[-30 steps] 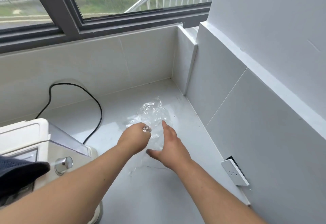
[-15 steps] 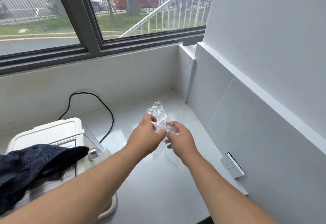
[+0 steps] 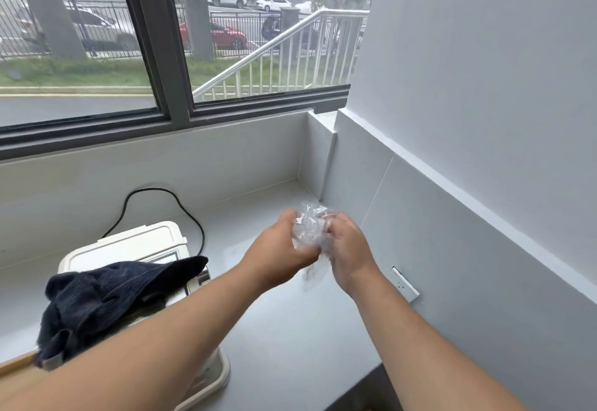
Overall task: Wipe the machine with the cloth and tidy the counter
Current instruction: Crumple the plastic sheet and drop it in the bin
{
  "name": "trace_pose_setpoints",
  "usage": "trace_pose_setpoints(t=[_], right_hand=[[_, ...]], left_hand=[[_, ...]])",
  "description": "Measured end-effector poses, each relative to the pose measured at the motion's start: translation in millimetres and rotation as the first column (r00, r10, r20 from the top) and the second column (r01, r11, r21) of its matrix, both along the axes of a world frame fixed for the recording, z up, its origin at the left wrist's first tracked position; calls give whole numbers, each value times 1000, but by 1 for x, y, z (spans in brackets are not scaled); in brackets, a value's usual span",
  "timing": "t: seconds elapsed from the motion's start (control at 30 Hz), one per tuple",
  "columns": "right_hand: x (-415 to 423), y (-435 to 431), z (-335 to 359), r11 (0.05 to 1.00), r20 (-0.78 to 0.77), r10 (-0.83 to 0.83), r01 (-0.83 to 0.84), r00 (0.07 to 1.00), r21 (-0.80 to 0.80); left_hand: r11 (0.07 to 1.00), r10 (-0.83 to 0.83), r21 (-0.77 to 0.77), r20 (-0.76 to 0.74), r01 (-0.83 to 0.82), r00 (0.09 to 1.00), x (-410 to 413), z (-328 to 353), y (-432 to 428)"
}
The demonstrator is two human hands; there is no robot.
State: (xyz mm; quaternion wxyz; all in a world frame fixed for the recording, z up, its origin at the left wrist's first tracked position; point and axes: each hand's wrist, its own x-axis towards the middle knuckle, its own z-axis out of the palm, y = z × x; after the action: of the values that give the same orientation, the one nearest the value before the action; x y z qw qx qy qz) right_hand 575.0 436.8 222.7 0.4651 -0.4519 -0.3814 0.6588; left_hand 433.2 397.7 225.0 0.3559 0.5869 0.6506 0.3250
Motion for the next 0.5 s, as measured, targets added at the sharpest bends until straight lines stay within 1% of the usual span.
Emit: trace_pose_setpoints(t=[0.07,0.1,0.17,0.2,0.23,0.27,0.33,0.4,0.43,0.5], right_hand=[[-2,-13,9,1000,34,-14,13,999,27],[-3,-21,13,1000,80,-18,17,997,25],[-4,-37,18,1000,197,-1,7,980,-29],[-4,-45,20,997,218,21,-4,976,-81],[-4,-53,22,991,199,57,-30,978,-134],[-4,-60,25,983,143,96,-71,985,-169],[-6,-72,30,975,2,147,-145,989,-168],[-6,-83,40,981,-72,87,-98,994,-168],[-4,-87,44,985,-66,25,-35,998,-167],[3,-96,48,990,-3,-73,73,997,-117]], left_hand=[[999,37,36,51,-39,998,0,9,-7],[997,55,53,59,-58,997,0,13,-11],[992,78,95,60,-83,995,1,21,-19],[989,81,117,60,-87,995,1,24,-23],[987,82,135,56,-89,995,2,26,-27],[986,74,146,46,-81,996,2,29,-32],[987,36,156,14,-38,999,5,31,-41],[982,1,189,-27,4,1000,9,31,-50],[976,-15,218,-53,26,998,10,31,-54],[962,-61,260,-109,87,992,11,31,-62]])
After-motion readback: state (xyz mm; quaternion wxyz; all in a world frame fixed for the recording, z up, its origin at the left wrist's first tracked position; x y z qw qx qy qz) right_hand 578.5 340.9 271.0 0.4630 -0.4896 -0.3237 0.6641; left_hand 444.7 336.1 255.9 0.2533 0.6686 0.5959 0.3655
